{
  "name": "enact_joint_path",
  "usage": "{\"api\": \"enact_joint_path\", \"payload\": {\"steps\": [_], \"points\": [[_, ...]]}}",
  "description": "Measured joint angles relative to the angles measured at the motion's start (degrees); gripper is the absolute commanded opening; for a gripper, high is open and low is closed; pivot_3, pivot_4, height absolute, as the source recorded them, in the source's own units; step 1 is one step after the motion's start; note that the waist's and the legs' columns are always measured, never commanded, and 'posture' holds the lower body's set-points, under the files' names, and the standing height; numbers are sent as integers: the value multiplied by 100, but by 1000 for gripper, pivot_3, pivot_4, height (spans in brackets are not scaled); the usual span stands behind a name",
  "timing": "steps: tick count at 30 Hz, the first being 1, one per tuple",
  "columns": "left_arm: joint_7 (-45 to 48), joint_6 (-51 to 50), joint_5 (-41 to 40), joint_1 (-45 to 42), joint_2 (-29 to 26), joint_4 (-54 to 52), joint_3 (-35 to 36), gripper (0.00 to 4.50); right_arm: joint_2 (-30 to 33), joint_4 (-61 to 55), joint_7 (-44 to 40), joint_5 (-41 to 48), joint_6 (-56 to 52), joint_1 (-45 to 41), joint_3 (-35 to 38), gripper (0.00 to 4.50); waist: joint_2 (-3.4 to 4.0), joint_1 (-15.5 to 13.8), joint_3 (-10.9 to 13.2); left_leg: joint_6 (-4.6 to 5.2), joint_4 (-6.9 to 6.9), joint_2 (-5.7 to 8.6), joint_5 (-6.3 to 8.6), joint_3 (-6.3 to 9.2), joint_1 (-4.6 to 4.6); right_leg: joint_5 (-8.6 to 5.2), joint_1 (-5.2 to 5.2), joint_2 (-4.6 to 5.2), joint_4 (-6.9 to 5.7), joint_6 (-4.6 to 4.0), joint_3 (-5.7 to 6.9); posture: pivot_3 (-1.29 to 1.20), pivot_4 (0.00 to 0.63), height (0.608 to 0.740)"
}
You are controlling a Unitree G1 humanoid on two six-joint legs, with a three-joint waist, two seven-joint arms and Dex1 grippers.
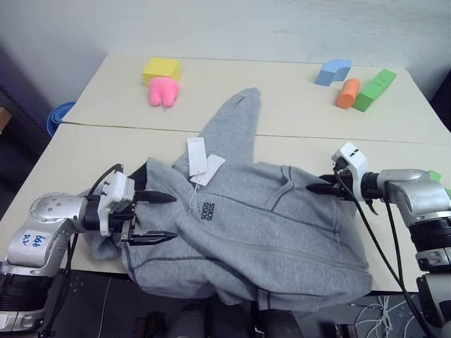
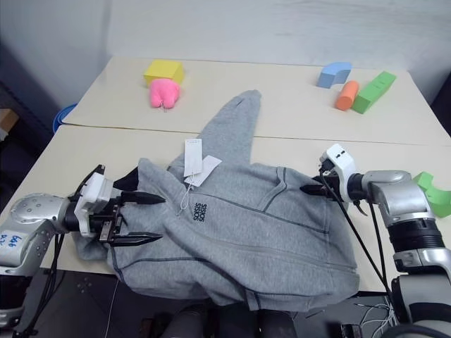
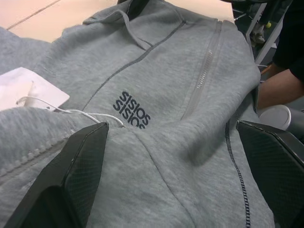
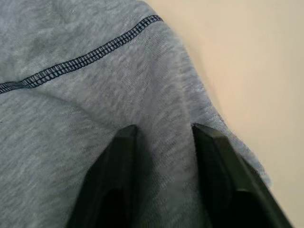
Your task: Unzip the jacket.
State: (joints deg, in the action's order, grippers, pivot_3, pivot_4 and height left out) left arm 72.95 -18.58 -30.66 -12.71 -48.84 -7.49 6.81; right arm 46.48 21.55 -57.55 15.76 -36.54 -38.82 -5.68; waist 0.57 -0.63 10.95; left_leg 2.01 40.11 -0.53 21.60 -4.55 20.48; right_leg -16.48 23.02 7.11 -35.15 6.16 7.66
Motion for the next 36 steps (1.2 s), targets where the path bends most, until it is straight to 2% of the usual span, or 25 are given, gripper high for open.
{"api": "enact_joint_path", "payload": {"steps": [2,3,9,14,20,23,24,27,32,35,36], "points": [[-41,36,35,24,0,-21,3,4500,-8,-210,74,10,34,173,165,138,0,-12,0,0,0,0,0,1,0,0,0,1,-1,0,0,0,150,740],[-70,40,39,35,0,-37,12,4500,-7,-330,102,7,53,264,213,61,0,-13,0,0,0,0,0,1,0,0,0,1,-2,0,-1,0,150,740],[-211,39,39,107,0,-76,107,4500,-7,-447,897,-176,833,684,809,61,1,-24,1,1,1,6,0,-2,0,1,0,6,-2,1,-3,0,150,740],[-234,40,68,33,64,-62,75,4500,184,793,1934,-873,2457,490,1089,61,3,-39,2,6,2,17,-3,-2,0,1,0,15,-6,1,-3,0,150,740],[-210,61,165,-268,191,52,-138,4500,280,1852,2281,-1428,3762,84,1052,61,6,41,3,7,1,16,-5,-3,0,1,0,16,-8,2,-2,0,150,740],[-201,70,189,-318,244,150,-184,4500,280,2013,2148,-1413,4026,37,1071,61,6,82,3,7,-3,14,-5,-2,0,1,0,15,-7,2,-1,0,150,740],[-182,70,191,-350,262,153,-239,4500,280,1959,1951,-1286,3990,99,1118,399,6,78,3,8,-3,14,-5,-1,0,1,0,15,-7,2,0,0,150,740],[-218,53,192,-430,308,168,-277,4500,354,1467,1486,-1056,3883,514,1222,979,6,53,3,8,-2,14,-5,10,2,1,0,19,-9,2,-5,0,150,740],[-279,31,188,-531,333,207,-265,4500,849,320,813,-852,3968,1670,1476,2585,7,40,3,12,-2,29,-6,13,5,1,0,31,-11,3,-3,0,150,740],[-255,45,183,-634,321,340,-211,4500,1049,-725,66,-352,4483,2403,1834,3540,7,42,4,11,-2,24,-7,14,1,2,-4,26,-9,4,-1,0,150,740],[-245,65,188,-700,324,397,-215,4500,1049,-1098,-132,-178,4590,2521,1906,3540,7,62,4,11,-2,22,-7,6,-6,2,-6,23,-10,5,0,0,150,740]]}}
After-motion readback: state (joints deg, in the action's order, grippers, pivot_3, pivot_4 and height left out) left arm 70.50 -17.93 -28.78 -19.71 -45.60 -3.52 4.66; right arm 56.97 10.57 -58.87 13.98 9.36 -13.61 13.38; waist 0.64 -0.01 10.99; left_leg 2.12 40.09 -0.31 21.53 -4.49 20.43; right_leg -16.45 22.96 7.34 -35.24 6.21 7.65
